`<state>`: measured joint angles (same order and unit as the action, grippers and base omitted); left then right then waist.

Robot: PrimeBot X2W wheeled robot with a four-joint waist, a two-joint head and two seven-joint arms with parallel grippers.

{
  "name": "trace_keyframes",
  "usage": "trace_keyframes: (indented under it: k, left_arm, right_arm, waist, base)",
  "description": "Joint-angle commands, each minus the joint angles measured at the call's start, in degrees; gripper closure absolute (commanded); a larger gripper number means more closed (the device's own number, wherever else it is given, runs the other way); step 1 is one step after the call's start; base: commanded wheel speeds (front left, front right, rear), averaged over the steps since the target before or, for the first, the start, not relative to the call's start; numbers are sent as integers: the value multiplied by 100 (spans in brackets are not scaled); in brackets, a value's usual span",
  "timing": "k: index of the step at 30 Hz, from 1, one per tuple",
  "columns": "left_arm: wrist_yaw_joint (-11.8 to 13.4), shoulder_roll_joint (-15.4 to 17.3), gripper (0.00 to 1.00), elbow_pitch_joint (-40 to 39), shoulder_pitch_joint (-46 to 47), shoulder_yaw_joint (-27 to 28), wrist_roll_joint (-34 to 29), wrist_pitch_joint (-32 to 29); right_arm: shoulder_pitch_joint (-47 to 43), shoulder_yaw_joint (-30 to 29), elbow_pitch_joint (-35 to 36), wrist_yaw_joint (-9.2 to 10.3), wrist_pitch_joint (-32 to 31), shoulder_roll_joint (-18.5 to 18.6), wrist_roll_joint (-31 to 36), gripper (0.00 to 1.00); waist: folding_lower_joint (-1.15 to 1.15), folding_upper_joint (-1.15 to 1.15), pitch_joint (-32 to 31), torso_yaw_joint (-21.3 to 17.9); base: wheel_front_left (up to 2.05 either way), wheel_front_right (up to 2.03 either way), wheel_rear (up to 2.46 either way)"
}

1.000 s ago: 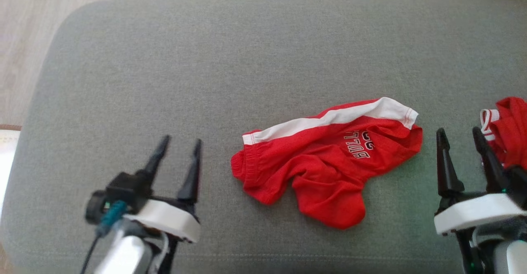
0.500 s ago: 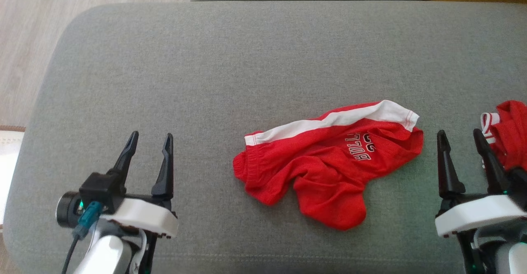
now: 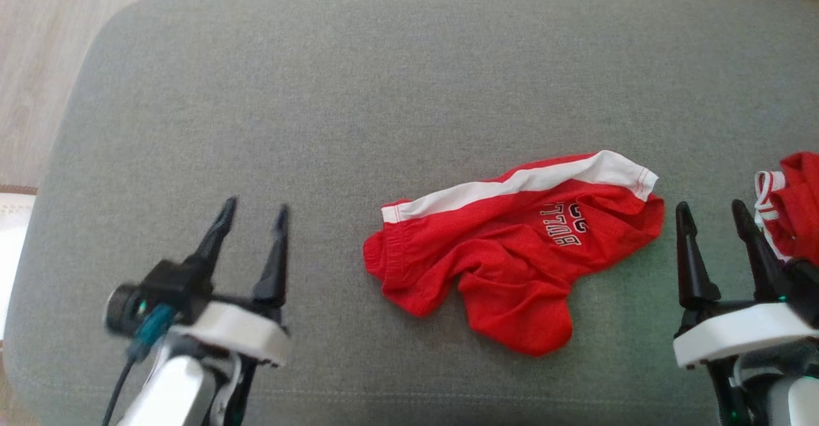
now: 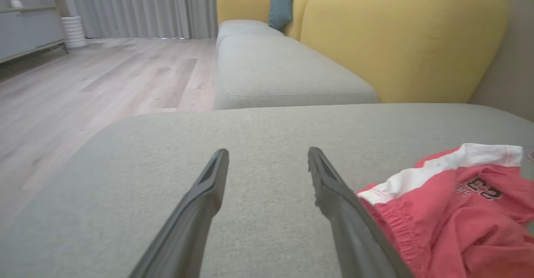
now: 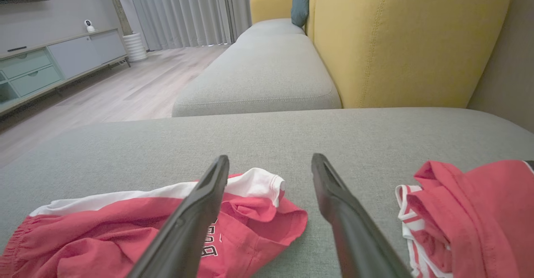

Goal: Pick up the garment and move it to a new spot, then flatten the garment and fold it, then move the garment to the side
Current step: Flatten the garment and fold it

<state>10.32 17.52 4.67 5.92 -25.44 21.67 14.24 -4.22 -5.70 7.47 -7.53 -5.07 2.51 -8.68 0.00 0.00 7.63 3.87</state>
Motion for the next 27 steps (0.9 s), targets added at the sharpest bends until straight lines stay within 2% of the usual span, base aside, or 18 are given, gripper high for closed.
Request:
trace_keyframes:
  k: [1,3,6,15,21,27]
  left_arm:
    - [-105,65,0,-228,486,138,-51,-6]
    - [-381,-18,0,-235,872,-135,-69,-250]
    - [-654,-170,0,-152,1307,-426,-60,-589]
    - [-1251,-620,0,760,2337,-1041,224,-2064]
    - [-1381,-595,0,1320,2558,-1106,451,-2709]
    - [-1474,-534,0,1577,2608,-1152,614,-3007]
  right_arm:
    - [143,169,186,4,12,37,-26,0]
    - [187,217,173,4,20,37,-43,0]
    - [231,278,151,4,35,37,-58,0]
    - [353,443,43,4,64,37,-65,0]
    - [376,481,-31,4,114,37,-107,0]
    - [397,485,-82,4,150,37,-133,0]
  waist:
    - [0,0,46,4]
    - [0,0,126,-2]
    - [0,0,209,-24]
    - [0,0,435,-216]
    - [0,0,507,-332]
    - [0,0,537,-382]
  base:
    - [0,0,0]
    - [0,0,0]
    - [0,0,0]
    - [0,0,0]
    - [0,0,0]
    - [0,0,0]
